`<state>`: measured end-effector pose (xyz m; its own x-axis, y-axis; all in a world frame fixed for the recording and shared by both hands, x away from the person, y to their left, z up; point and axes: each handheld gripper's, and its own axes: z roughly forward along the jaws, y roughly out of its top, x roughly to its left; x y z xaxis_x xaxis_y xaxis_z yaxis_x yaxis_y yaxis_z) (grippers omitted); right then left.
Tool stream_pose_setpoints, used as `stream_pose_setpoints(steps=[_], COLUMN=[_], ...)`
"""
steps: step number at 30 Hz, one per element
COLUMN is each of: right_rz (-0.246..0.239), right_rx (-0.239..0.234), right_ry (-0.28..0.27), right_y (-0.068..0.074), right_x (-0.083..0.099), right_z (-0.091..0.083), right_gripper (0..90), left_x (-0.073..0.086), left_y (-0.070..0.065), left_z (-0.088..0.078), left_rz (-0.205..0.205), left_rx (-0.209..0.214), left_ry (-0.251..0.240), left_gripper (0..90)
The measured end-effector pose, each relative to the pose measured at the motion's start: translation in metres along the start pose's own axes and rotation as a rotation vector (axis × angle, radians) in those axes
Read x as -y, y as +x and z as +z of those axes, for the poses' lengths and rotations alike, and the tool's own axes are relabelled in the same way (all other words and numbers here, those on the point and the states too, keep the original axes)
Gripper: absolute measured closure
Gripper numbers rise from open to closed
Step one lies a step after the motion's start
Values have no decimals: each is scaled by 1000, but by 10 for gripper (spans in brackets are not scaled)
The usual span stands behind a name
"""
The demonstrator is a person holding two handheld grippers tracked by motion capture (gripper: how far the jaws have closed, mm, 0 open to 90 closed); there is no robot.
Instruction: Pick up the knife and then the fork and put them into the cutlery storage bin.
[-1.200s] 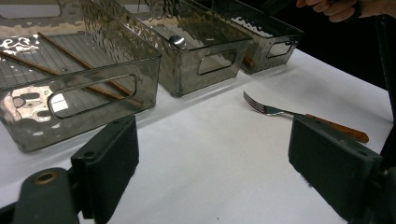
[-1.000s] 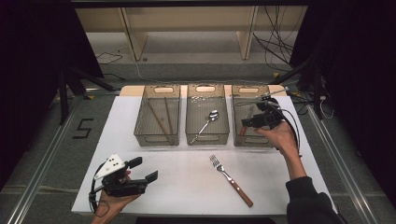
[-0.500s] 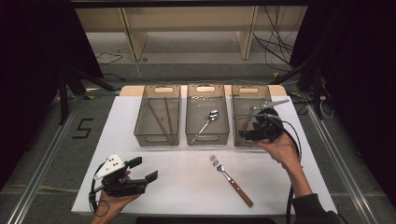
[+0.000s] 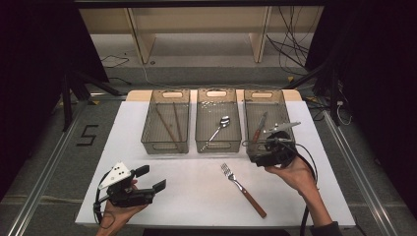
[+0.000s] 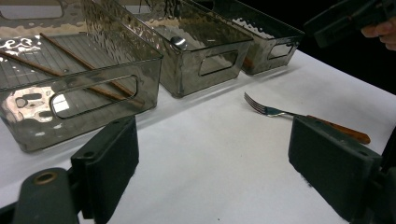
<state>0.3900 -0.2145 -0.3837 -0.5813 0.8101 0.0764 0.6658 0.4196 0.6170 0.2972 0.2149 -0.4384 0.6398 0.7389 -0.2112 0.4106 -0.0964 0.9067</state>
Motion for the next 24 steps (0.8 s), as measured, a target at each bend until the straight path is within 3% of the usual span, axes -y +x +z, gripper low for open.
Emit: stream_pose_setpoints(steps=[5,16,24], right_rz=[-22,-76,-130], right_rx=[-22,-36,-44], right_ry=[35,165,251], right_y=[11,34,51], right_x=[14,37,48], right_z=[5,19,30], right_gripper=[259,272,350], left_x=[0,0,0], left_y=[0,-1,-1], left_z=[0,0,0], left_rz=[1,3,4], left_rx=[0,0,-1], left_ry=[-1,-1,-2], left_gripper=[157,158,157])
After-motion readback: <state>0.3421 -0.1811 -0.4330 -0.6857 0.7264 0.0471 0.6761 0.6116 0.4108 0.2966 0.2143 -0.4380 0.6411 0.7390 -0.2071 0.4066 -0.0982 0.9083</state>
